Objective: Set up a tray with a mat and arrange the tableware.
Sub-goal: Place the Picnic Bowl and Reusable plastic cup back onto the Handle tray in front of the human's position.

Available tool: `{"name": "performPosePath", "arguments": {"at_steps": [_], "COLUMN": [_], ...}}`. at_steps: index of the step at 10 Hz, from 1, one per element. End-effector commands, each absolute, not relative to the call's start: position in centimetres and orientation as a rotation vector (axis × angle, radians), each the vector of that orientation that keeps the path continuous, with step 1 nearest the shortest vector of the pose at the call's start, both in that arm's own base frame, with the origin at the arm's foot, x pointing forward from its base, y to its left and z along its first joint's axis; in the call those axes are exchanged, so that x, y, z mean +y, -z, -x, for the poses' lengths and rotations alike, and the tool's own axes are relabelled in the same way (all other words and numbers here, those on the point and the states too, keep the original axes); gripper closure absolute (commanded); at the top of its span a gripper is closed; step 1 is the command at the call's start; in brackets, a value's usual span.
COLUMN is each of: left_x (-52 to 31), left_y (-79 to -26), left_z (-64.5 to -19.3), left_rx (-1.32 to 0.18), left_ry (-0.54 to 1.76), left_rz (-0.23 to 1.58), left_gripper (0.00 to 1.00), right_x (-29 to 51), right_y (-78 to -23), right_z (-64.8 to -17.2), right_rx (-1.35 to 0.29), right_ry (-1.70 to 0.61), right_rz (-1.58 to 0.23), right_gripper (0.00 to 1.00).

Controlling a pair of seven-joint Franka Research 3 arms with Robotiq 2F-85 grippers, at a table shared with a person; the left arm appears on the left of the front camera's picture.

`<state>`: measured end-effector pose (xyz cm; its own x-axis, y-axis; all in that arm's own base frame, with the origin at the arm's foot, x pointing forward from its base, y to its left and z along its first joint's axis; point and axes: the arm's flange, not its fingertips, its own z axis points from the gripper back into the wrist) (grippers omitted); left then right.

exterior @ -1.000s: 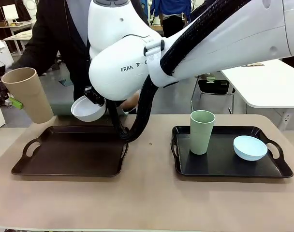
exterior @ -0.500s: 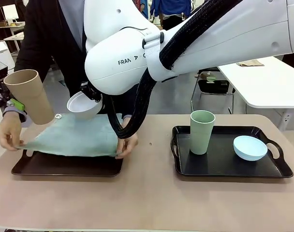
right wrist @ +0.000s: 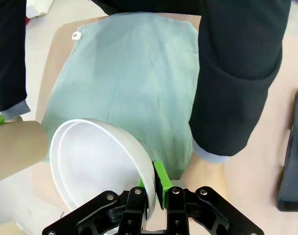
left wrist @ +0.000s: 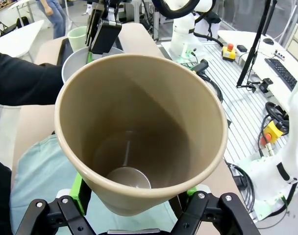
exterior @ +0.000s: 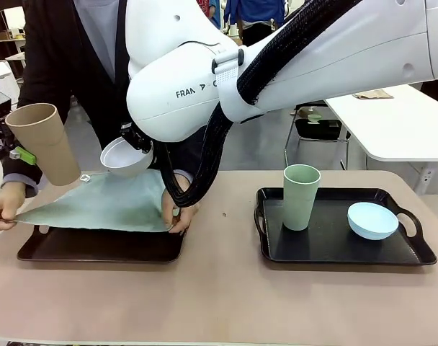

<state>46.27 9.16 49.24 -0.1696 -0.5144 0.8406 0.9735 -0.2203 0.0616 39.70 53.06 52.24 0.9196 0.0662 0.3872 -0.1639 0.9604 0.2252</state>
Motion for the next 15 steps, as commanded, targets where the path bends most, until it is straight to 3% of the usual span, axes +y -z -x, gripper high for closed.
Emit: {"name": "performPosePath", "arguments": {"at_steps": [1, 15], "left_x": [9.19, 9.19], "left_y": [-49.58, -49.58], "left_z": [-46.35, -46.35], "left_rx": [-0.764, -0.764], "left_ry": [1.66, 1.66], "left_rz": [0.843, 0.843], "left_gripper": [0.64, 0.64], "right_x": [53.03, 53.03], "right_y": [-52.25, -52.25], "right_z": [-39.66, -39.66], "right_rx": [-0.397, -0.397], "right_ry": [-0.129, -0.129], "right_rz": [-0.245, -0.245], "right_gripper": [1.0, 1.0]}}
